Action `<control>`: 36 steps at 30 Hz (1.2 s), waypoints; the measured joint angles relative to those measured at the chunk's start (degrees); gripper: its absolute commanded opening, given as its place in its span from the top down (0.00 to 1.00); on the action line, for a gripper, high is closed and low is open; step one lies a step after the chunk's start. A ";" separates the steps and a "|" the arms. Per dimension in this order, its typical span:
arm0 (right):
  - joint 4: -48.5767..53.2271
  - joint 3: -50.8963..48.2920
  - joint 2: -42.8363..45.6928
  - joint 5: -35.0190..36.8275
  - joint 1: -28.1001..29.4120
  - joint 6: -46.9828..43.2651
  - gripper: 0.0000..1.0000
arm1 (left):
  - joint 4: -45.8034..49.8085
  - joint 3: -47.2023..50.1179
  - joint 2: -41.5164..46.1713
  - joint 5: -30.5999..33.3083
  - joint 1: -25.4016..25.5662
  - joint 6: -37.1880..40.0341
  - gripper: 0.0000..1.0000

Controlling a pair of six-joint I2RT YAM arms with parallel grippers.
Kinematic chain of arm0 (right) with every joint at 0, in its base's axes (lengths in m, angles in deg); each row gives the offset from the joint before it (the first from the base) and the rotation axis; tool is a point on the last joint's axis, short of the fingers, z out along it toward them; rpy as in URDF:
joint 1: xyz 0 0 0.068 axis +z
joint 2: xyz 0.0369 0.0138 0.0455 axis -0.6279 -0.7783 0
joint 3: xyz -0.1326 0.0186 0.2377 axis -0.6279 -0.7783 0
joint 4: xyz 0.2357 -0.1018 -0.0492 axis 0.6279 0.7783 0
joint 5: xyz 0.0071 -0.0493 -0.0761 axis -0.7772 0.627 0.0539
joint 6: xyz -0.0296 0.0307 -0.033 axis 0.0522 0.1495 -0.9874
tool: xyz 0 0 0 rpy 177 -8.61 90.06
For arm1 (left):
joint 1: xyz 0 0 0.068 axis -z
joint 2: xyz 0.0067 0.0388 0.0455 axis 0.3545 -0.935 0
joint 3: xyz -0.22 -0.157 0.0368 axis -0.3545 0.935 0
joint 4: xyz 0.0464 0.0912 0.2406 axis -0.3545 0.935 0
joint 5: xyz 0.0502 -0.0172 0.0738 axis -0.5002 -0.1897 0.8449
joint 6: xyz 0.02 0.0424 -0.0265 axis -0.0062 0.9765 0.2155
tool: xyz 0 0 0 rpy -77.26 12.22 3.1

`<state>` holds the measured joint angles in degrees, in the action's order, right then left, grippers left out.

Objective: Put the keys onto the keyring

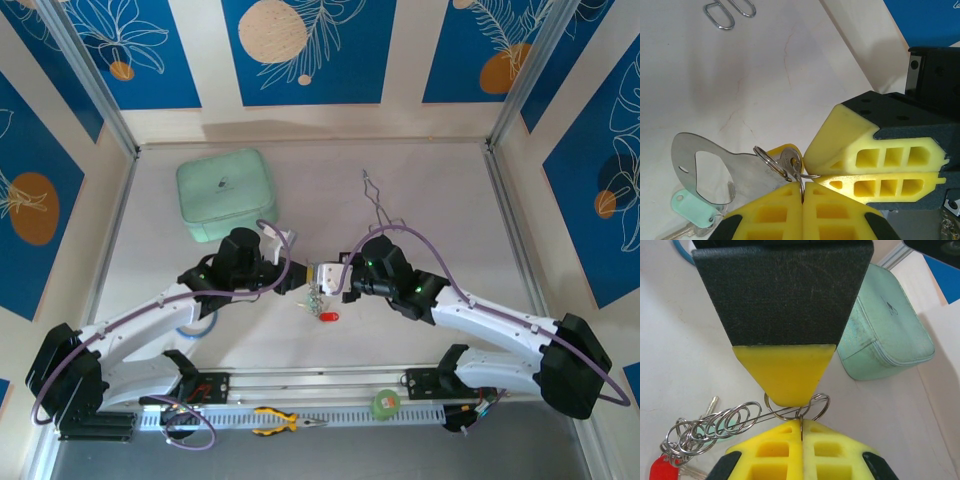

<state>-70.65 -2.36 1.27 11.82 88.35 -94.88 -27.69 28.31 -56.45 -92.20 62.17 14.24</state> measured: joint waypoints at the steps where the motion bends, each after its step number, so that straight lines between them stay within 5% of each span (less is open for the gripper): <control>1: 0.00 0.00 -0.02 0.00 0.00 0.00 1.00 | 0.00 0.00 0.00 0.00 0.00 -0.02 1.00; 36: 4.09 1.09 -2.47 -3.96 -1.77 3.93 1.00 | -6.54 2.84 0.02 -1.70 -0.48 -2.58 1.00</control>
<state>-66.56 -1.27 -1.20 7.87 86.58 -90.94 -34.22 31.15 -56.43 -93.90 61.69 11.66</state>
